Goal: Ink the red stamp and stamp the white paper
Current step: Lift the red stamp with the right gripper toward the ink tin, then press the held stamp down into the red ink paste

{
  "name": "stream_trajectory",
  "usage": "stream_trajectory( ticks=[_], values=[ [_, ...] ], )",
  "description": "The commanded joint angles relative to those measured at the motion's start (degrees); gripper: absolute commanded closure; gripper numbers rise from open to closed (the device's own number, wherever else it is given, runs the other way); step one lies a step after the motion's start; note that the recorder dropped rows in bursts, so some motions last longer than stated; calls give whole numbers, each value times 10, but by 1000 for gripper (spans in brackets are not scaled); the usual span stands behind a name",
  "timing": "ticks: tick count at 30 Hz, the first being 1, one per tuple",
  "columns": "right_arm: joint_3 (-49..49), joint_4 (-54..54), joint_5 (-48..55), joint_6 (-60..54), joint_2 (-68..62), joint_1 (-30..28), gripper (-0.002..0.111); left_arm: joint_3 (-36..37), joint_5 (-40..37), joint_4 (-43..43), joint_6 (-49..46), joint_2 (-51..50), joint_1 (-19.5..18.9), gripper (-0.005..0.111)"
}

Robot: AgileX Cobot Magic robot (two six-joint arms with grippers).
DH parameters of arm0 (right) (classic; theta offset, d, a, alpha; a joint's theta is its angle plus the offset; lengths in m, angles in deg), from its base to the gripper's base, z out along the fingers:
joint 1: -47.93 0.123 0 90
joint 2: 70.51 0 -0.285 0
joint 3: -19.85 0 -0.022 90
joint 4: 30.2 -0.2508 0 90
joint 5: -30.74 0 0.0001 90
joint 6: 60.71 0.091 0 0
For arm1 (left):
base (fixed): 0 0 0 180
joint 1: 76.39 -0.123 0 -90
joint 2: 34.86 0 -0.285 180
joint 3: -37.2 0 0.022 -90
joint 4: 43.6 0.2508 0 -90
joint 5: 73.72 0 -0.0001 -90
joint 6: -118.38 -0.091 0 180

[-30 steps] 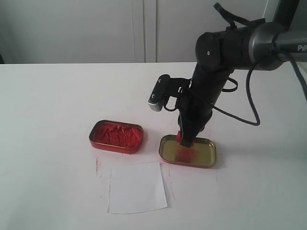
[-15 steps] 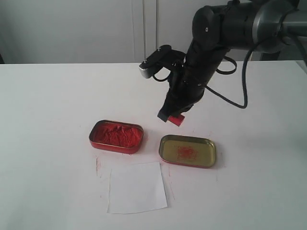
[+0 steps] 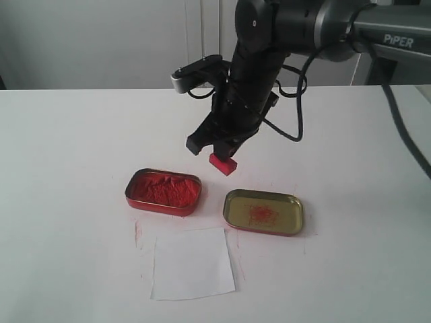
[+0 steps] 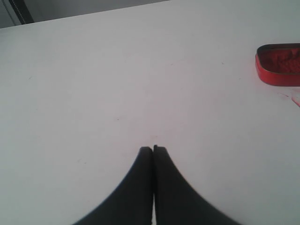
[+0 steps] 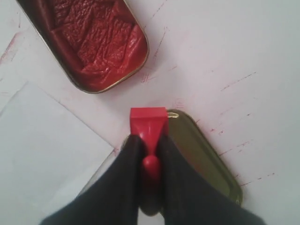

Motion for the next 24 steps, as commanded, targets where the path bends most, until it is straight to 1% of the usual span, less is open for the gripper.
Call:
stream_trajectory(
  ticks=[1, 12, 17, 24],
  values=[
    [40, -5, 18, 28, -18, 10, 108, 2, 2, -2, -2, 2, 0, 107],
    [157, 3, 55, 79, -100, 59, 108, 2, 2, -2, -2, 2, 0, 107],
    [198, 10, 60, 104, -137, 73, 108, 2, 2, -2, -2, 2, 0, 107],
    [218, 32, 59, 161, -170, 75, 108, 2, 2, -2, -2, 2, 0, 107]
  ],
)
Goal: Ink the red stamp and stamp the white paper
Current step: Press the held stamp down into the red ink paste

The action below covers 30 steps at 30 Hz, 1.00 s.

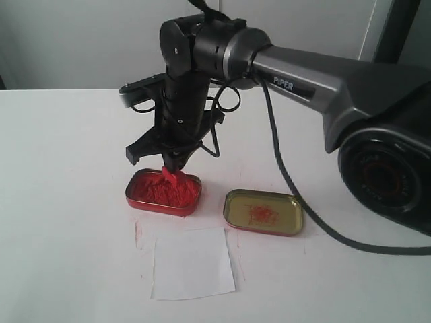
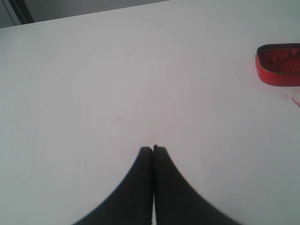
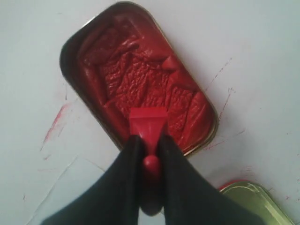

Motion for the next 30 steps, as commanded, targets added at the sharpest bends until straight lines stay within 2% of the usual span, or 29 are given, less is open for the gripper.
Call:
stream_trajectory(
  ticks=[1, 10, 16, 30],
  values=[
    [9, 21, -3, 43, -11, 1, 108, 2, 2, -2, -2, 2, 0, 107],
    [9, 26, -26, 84, -37, 1, 108, 2, 5, -2, -2, 2, 0, 107],
    [9, 89, -26, 132, -37, 22, 108, 2, 6, -2, -2, 2, 0, 107],
    [9, 96, -34, 149, -50, 30, 108, 2, 6, -2, -2, 2, 0, 107]
  ],
)
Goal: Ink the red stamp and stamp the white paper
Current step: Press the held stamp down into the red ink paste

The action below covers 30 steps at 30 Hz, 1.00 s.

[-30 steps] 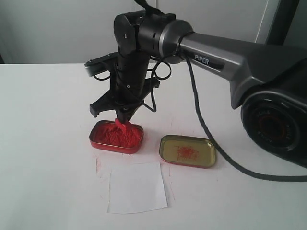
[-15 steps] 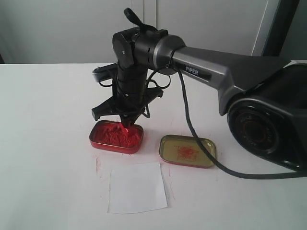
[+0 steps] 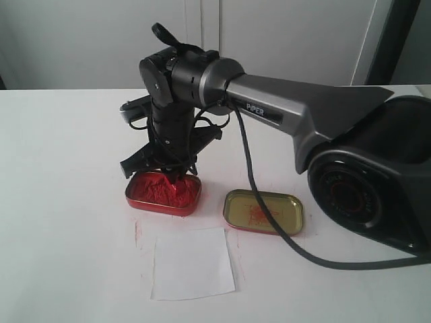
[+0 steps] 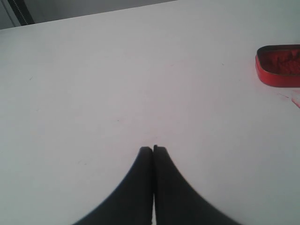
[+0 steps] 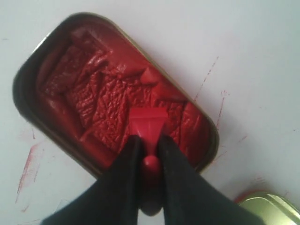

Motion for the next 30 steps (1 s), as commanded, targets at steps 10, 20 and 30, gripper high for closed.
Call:
stream_trajectory(
  ticks=[10, 20, 30],
  values=[
    [4, 12, 44, 6, -93, -1, 108, 2, 5, -2, -2, 2, 0, 107],
    [3, 11, 46, 6, -102, -1, 108, 2, 5, -2, -2, 2, 0, 107],
    [3, 11, 46, 9, -102, -1, 108, 2, 5, -2, -2, 2, 0, 107]
  ],
)
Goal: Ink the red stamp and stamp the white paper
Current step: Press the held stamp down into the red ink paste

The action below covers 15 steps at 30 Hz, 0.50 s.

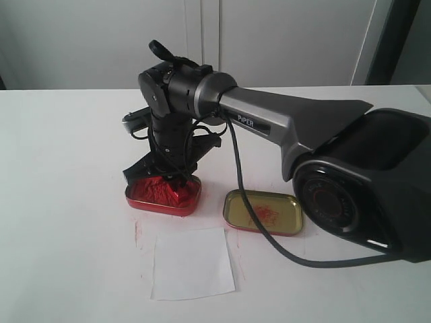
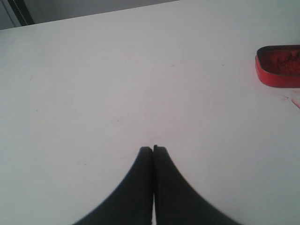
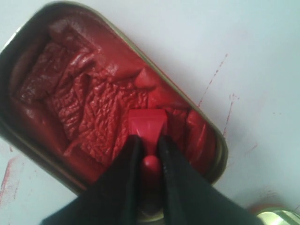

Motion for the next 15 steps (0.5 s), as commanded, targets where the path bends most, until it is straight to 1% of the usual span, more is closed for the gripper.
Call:
stream_trajectory(
  ticks=[1, 15],
  values=[
    [-21, 2, 20, 11, -44, -1, 108, 2, 4, -2, -2, 2, 0, 107],
    [-21, 2, 10, 29, 5, -1, 108, 2, 4, -2, -2, 2, 0, 107]
  ],
)
